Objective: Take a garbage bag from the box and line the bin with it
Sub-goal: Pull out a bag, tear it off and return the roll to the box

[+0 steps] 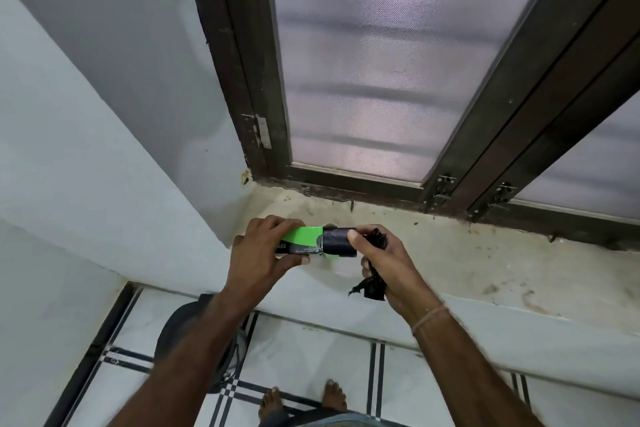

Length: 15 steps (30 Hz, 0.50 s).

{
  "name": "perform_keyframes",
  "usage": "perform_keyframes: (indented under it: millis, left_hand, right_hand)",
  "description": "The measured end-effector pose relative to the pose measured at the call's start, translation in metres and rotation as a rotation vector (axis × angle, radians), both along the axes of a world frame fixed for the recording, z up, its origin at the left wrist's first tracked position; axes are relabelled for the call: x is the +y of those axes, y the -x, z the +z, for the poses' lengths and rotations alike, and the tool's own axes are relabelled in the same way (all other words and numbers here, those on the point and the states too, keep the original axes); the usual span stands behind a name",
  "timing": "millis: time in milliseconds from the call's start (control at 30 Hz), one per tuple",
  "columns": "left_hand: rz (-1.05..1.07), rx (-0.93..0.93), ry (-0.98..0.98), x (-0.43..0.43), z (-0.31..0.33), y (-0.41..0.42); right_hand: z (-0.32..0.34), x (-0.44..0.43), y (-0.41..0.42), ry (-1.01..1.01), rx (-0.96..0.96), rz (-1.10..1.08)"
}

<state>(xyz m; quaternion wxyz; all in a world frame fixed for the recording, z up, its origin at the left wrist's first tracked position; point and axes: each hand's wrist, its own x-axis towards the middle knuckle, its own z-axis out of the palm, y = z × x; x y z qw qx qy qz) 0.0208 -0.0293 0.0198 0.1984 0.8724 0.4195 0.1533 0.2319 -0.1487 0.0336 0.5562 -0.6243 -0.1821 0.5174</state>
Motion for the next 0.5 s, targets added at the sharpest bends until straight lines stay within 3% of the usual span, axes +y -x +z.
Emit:
perform_keyframes:
  millis: [300, 500]
  left_hand:
    - [0.14, -0.145, 0.131, -0.022, -0.005, -0.012]
    - [0.175, -0.17, 0.147, -0.023, -0.006, -0.008]
  right_hand:
    - [-0.013, 0.009, 0.032, -0.117, -0.264, -0.163]
    - [-0.014, 0.001, 0.042, -0.173, -0.356, 0.003]
